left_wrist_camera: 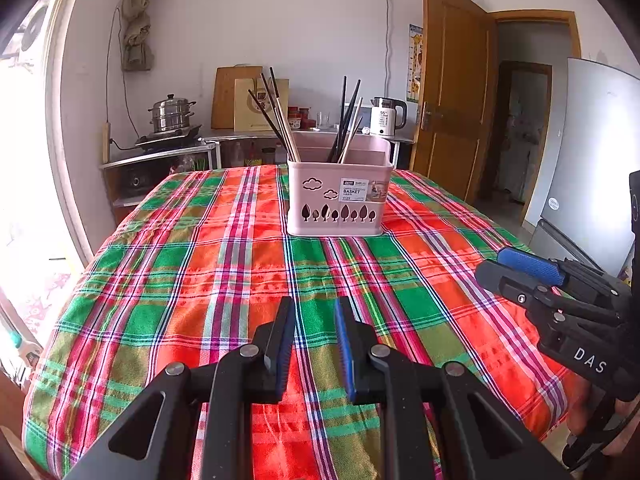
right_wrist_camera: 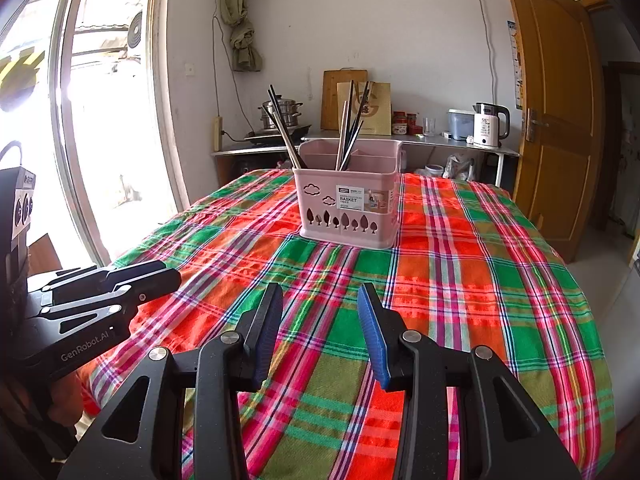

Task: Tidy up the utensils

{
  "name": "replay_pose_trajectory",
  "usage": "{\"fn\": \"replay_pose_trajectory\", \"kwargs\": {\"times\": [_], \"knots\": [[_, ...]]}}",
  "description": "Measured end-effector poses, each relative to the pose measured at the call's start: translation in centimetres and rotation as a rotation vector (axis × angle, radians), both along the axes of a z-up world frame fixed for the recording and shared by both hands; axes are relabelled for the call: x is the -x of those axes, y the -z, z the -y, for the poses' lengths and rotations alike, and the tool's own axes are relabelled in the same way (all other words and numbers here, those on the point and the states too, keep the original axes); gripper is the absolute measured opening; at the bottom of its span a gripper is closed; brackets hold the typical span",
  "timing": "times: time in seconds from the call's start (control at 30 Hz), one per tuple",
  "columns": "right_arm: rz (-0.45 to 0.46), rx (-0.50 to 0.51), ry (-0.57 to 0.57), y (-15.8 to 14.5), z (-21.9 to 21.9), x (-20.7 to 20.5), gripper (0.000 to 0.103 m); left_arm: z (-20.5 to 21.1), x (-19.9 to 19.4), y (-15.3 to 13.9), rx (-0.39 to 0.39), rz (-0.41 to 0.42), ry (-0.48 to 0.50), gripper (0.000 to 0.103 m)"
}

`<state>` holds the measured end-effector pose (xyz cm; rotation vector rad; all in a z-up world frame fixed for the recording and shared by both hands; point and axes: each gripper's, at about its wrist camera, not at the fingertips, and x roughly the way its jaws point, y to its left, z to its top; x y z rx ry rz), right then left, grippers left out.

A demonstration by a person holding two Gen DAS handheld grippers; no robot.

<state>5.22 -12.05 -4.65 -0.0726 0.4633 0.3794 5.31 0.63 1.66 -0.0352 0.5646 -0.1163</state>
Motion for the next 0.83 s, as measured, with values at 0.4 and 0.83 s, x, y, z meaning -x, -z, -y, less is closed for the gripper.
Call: {"fn": "replay_pose_trajectory", "kwargs": {"times": [0.4, 0.83], "knots": [[-0.003, -0.002, 0.002, 0.14, -0.05, 0.08, 0.04, 0.37, 0.07, 0.36, -0.008, -0.004, 0.007, 0.02], [-0.003, -0.003, 0.002, 0.13, 0.02, 0.02, 0.04, 0.42, 0.07, 0.42, -0.012, -0.008, -0.007, 0.02]]}}
